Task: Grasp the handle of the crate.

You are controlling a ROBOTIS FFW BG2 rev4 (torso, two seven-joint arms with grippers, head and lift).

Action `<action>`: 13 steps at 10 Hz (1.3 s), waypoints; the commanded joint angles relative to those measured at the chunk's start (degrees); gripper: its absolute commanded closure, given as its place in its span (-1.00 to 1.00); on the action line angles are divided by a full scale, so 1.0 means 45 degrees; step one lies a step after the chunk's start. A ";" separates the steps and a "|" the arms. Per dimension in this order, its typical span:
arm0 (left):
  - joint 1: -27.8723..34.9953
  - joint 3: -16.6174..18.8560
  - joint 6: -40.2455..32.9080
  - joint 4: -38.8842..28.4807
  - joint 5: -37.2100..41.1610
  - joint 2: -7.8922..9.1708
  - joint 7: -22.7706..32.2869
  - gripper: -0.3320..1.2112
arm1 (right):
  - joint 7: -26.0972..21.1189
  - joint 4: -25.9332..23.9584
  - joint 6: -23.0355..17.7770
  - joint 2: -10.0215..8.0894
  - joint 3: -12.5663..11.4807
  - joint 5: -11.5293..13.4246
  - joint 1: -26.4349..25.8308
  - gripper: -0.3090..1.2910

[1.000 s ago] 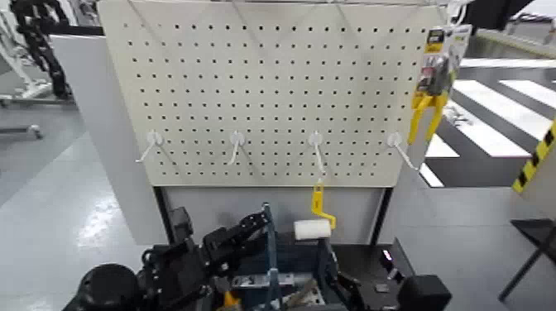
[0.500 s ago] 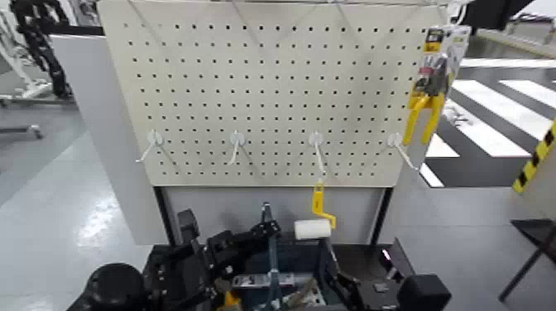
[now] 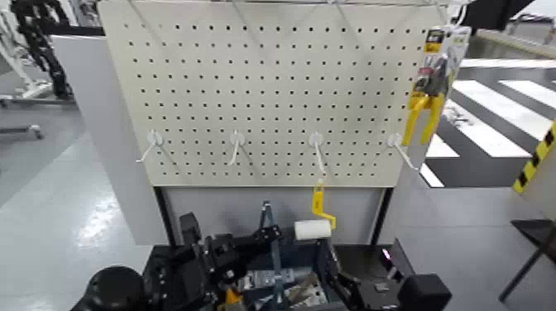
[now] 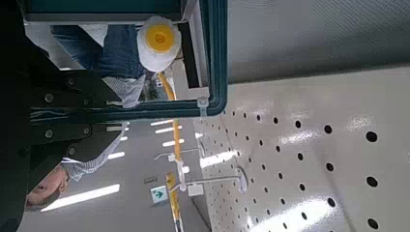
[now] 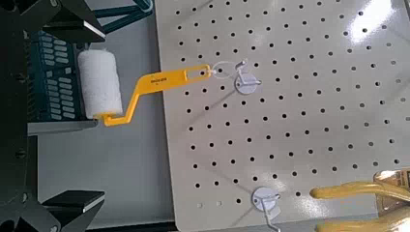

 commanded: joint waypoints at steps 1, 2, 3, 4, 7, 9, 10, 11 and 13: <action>0.0354 0.0055 0.0181 -0.0468 0.0232 -0.0047 0.0001 0.97 | -0.0001 -0.0001 0.0000 -0.0001 -0.0020 -0.0011 0.0020 -0.43; 0.0569 0.0134 0.0298 -0.0858 0.0467 -0.0066 0.0138 0.97 | -0.0020 -0.0001 0.0000 -0.0001 -0.0020 0.0009 0.0020 -0.43; 0.0823 0.0329 0.0611 -0.1230 0.0682 -0.0066 0.0587 0.97 | -0.0020 -0.0001 0.0000 -0.0001 -0.0020 0.0009 0.0020 -0.43; 0.1018 0.0426 0.0708 -0.1425 0.1014 -0.0086 0.0938 0.97 | -0.0020 -0.0001 0.0000 -0.0001 -0.0020 0.0009 0.0020 -0.43; 0.1878 0.0876 0.0806 -0.2636 0.2576 -0.0164 0.2931 0.97 | -0.0020 -0.0001 0.0020 -0.0001 -0.0039 -0.0011 0.0040 -0.43; 0.2600 0.1266 0.0943 -0.4081 0.3728 -0.0164 0.4591 0.97 | -0.0020 -0.0001 0.0000 0.0019 -0.0059 0.0009 0.0040 -0.43; 0.2893 0.1305 0.1099 -0.4394 0.4236 -0.0164 0.5099 0.97 | -0.0020 -0.0001 0.0000 0.0019 -0.0059 0.0009 0.0059 -0.43; 0.3225 0.1364 0.1158 -0.4687 0.4881 -0.0164 0.5821 0.97 | -0.0020 -0.0001 0.0000 0.0019 -0.0059 0.0009 0.0059 -0.42; 0.3772 0.1384 0.1177 -0.5312 0.5721 -0.0027 0.6876 0.97 | -0.0020 -0.0001 0.0000 0.0019 -0.0059 0.0009 0.0059 -0.42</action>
